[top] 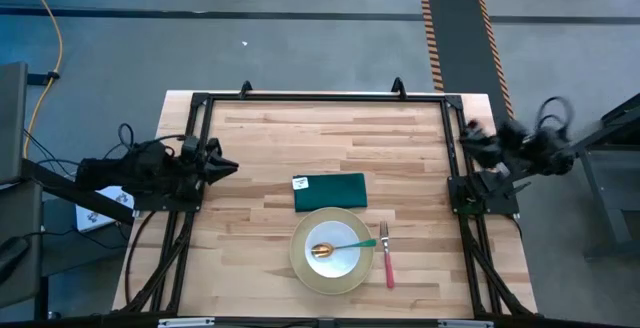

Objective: Set table place
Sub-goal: Return to Home Position

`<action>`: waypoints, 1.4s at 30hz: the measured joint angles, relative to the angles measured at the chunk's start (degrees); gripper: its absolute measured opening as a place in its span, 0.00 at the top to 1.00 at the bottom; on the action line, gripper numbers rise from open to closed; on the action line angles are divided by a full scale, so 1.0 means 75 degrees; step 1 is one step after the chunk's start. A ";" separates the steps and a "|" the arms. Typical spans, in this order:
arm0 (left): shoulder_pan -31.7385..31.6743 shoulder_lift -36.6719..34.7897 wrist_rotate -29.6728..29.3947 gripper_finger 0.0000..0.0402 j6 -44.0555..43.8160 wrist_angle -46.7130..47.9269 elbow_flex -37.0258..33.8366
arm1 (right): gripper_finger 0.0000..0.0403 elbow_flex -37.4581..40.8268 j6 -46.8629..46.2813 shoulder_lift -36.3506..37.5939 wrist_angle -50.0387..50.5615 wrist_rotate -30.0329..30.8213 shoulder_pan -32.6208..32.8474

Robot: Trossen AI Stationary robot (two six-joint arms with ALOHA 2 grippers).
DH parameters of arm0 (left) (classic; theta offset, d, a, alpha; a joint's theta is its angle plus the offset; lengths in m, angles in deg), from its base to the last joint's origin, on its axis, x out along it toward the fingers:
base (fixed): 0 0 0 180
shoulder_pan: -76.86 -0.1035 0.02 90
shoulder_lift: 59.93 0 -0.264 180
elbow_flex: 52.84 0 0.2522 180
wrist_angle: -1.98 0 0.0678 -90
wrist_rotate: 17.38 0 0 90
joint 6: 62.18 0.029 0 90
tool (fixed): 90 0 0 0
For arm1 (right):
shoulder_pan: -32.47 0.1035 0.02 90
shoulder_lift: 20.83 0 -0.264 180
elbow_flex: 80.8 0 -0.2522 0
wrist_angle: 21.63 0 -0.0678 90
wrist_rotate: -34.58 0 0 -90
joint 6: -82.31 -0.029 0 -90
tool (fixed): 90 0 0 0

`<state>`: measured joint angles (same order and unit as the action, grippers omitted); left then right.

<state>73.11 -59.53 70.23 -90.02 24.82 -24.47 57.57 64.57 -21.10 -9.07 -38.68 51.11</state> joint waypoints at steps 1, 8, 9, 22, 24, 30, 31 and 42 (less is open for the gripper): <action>0.0000 -0.0002 0.0073 0.88 -0.0053 -0.0033 -0.0110 | 0.82 0.0292 -0.0076 -0.0001 -0.0129 -0.0058 0.0000; 0.0000 0.0000 0.0585 0.88 -0.0147 -0.0439 -0.0348 | 0.82 0.1682 -0.0631 -0.0004 -0.1735 -0.1056 0.0003; 0.0000 -0.0004 0.0656 0.88 -0.0146 -0.0456 -0.0361 | 0.82 0.1867 -0.0634 -0.0007 -0.2064 -0.1153 0.0003; 0.0000 -0.0002 0.1152 0.88 -0.0135 -0.1656 -0.1346 | 0.82 0.3632 -0.0995 -0.0044 -0.4119 -0.1321 0.0003; 0.0000 -0.0005 0.1174 0.88 -0.0153 -0.2202 -0.1659 | 0.82 0.3642 -0.1002 -0.0057 -0.4176 -0.1327 0.0003; 0.0000 0.0027 0.1142 0.88 -0.0140 -0.2324 -0.1884 | 0.82 0.3642 -0.1083 -0.0060 -0.4064 -0.1501 0.0029; 0.0000 0.0030 0.1142 0.88 -0.0093 -0.2282 -0.1878 | 0.82 0.3642 -0.1192 -0.0060 -0.3925 -0.1580 0.0029; 0.0000 0.0288 0.1189 0.88 0.0733 -0.1421 -0.1876 | 0.82 0.3645 -0.1915 -0.0062 -0.2177 -0.1538 0.0015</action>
<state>73.11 -57.37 79.14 -84.53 14.16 -38.54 84.91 50.21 -21.56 -25.40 -50.21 51.22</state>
